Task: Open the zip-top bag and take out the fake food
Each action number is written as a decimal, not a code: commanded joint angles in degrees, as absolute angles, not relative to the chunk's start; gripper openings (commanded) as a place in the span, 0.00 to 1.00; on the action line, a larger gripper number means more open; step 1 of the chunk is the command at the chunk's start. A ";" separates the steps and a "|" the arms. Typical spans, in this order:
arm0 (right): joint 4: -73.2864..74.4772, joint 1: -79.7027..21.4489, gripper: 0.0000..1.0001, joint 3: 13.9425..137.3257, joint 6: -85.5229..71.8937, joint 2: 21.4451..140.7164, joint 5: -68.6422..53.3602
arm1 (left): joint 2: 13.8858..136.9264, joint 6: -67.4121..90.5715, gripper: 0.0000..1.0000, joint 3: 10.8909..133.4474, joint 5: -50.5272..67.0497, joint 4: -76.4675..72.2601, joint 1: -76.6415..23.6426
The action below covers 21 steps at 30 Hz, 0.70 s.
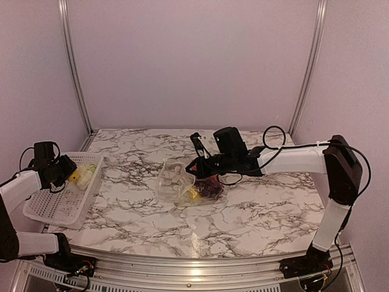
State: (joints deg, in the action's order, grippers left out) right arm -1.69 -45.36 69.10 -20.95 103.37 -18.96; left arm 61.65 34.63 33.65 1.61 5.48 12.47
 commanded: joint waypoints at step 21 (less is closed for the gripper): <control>-2.11 -44.82 0.00 71.89 -20.04 104.59 -21.42 | 69.73 27.16 0.78 36.13 -3.16 3.63 16.80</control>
